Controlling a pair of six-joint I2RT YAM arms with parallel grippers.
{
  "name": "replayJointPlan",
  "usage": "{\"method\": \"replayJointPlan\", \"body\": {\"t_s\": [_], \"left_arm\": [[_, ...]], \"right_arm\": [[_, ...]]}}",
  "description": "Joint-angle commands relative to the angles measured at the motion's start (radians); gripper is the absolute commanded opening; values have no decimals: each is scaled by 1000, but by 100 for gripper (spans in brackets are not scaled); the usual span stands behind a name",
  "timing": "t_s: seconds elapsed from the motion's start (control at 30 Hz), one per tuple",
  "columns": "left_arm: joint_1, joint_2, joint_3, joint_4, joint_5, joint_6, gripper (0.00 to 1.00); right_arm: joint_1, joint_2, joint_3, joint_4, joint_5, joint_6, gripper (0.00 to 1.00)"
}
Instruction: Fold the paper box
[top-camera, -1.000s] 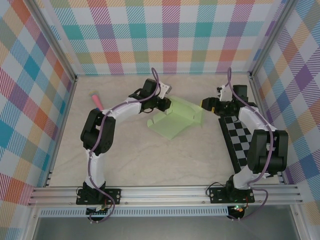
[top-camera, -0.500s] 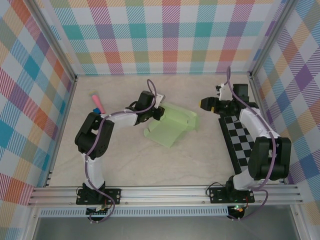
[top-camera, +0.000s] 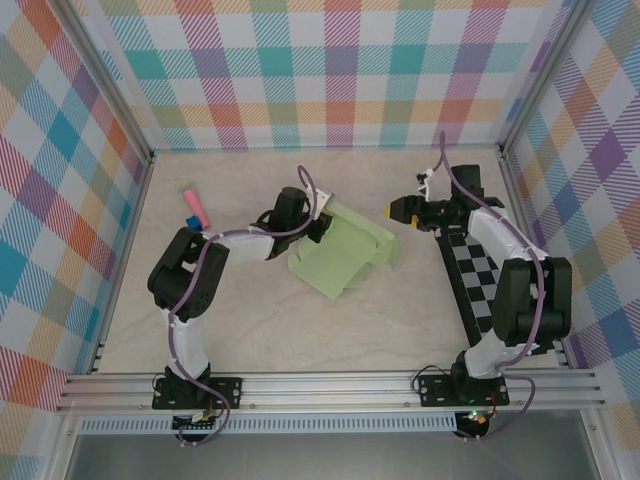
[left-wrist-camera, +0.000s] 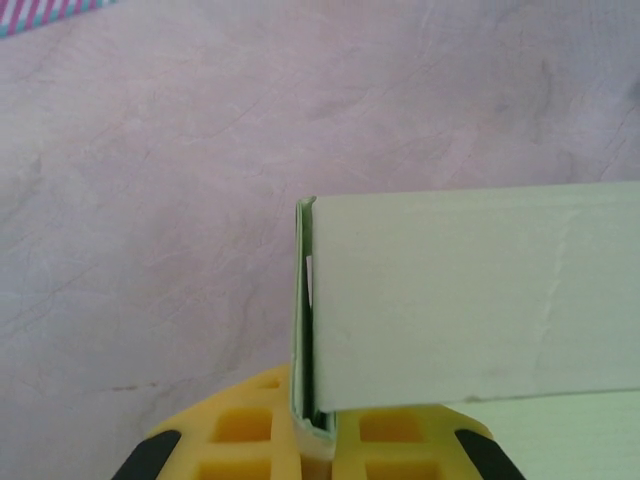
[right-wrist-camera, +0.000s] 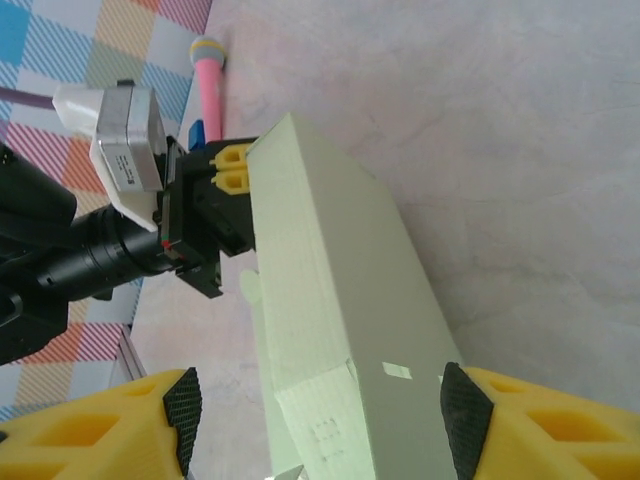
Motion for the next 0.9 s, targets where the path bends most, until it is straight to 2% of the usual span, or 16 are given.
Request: {"method": "replayJointPlan", "body": {"t_s": [0.0, 0.07, 0.17, 0.23, 0.4, 0.67, 0.8, 0.87], "left_arm": [[-21, 51, -43, 238, 12, 49, 0], [-21, 84, -70, 383, 27, 18, 0], [-24, 132, -56, 479, 93, 6, 2], [-25, 164, -45, 519, 125, 6, 3], [-29, 190, -16, 525, 136, 21, 4], [-65, 189, -41, 557, 89, 67, 6], [-77, 193, -36, 554, 90, 87, 6], [-77, 197, -34, 563, 97, 81, 6]], "right_arm": [[66, -21, 65, -60, 58, -147, 68], [104, -35, 66, -66, 114, -221, 70], [127, -78, -9, 41, 107, -286, 71], [127, -81, -29, 66, 111, -326, 72], [153, -12, 76, -61, 196, -387, 72], [173, 64, 190, -123, 362, -138, 72], [221, 144, 346, -310, 527, -46, 71], [227, 197, 417, -385, 523, 20, 70]]}}
